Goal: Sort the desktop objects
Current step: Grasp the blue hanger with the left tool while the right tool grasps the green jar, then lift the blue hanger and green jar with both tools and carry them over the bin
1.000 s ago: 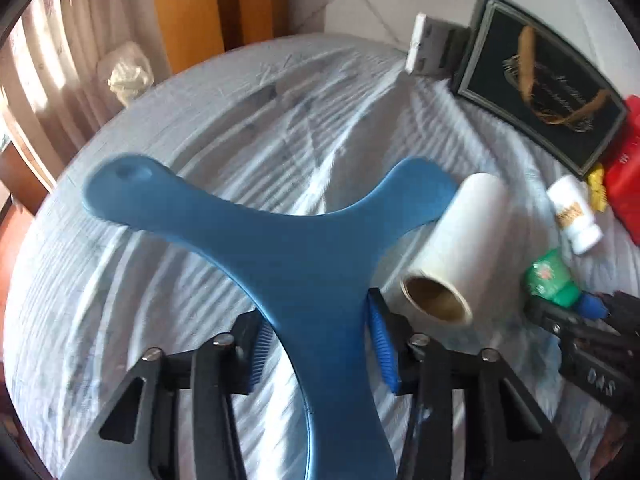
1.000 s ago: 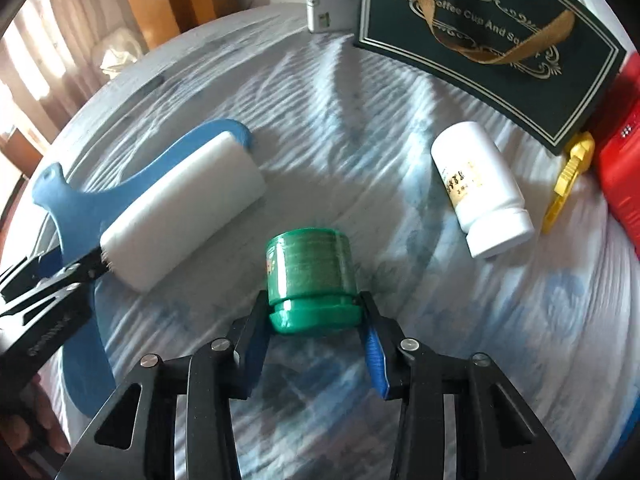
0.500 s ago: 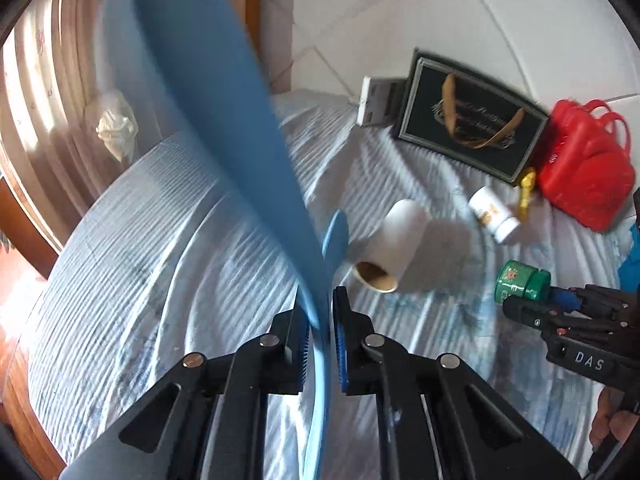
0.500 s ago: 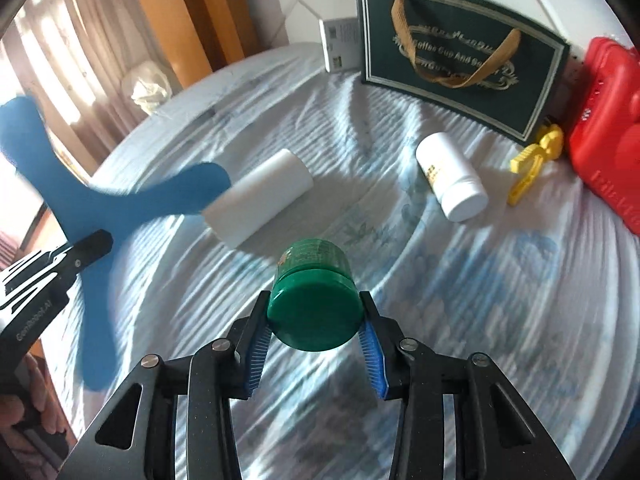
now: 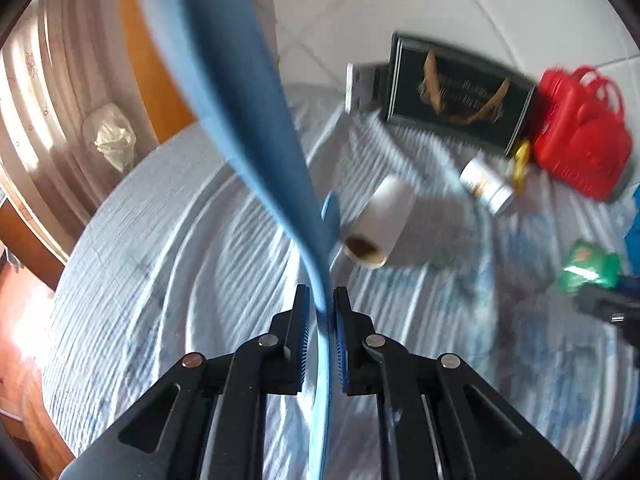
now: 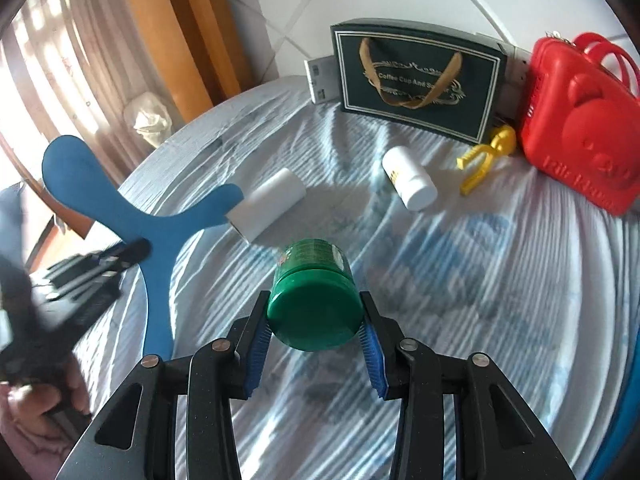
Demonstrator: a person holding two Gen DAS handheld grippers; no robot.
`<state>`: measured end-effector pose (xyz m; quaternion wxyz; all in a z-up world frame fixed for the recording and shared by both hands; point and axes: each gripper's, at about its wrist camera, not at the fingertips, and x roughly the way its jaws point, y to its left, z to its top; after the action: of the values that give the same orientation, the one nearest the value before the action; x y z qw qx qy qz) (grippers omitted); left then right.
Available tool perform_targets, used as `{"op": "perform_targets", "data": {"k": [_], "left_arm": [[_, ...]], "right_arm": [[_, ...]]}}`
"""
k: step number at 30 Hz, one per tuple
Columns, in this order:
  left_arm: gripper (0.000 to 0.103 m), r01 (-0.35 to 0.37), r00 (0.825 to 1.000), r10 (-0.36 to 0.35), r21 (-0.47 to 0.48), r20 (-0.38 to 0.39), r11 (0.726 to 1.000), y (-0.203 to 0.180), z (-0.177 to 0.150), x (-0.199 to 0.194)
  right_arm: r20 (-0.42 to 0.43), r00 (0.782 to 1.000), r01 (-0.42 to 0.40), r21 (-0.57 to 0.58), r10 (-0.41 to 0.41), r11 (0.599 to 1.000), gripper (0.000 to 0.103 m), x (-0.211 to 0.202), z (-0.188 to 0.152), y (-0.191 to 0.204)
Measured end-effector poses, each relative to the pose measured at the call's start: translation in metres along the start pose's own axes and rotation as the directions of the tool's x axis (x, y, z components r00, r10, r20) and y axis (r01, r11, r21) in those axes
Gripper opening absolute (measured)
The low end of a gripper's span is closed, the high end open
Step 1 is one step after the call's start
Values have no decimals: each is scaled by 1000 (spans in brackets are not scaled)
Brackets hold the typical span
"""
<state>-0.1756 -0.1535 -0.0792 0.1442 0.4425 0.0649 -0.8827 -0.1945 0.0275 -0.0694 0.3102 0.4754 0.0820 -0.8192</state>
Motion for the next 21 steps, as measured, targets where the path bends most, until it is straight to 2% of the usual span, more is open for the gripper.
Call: {"op": "perform_targets", "data": {"k": [3, 6, 11, 12, 18, 21], "left_arm": [[12, -19, 997, 19, 1, -76, 1000, 0, -7, 30], [12, -36, 992, 34, -9, -119, 999, 6, -10, 53], [12, -16, 983, 9, -37, -186, 999, 15, -8, 86], [13, -12, 987, 5, -43, -162, 999, 16, -7, 86], [16, 36, 987, -50, -94, -151, 995, 26, -5, 87], [16, 25, 989, -33, -57, -146, 998, 22, -6, 88]], "right_arm": [[-16, 1000, 0, 7, 0, 1000, 41, 5, -2, -3], [-37, 999, 1, 7, 0, 1000, 41, 15, -1, -5], [-76, 997, -6, 17, 7, 1000, 41, 36, -2, -9], [-85, 996, -6, 19, 8, 1000, 41, 41, -1, -10], [-114, 993, -15, 27, 17, 1000, 41, 58, -2, -13], [-123, 992, -18, 30, 22, 999, 41, 64, -2, -14]]}}
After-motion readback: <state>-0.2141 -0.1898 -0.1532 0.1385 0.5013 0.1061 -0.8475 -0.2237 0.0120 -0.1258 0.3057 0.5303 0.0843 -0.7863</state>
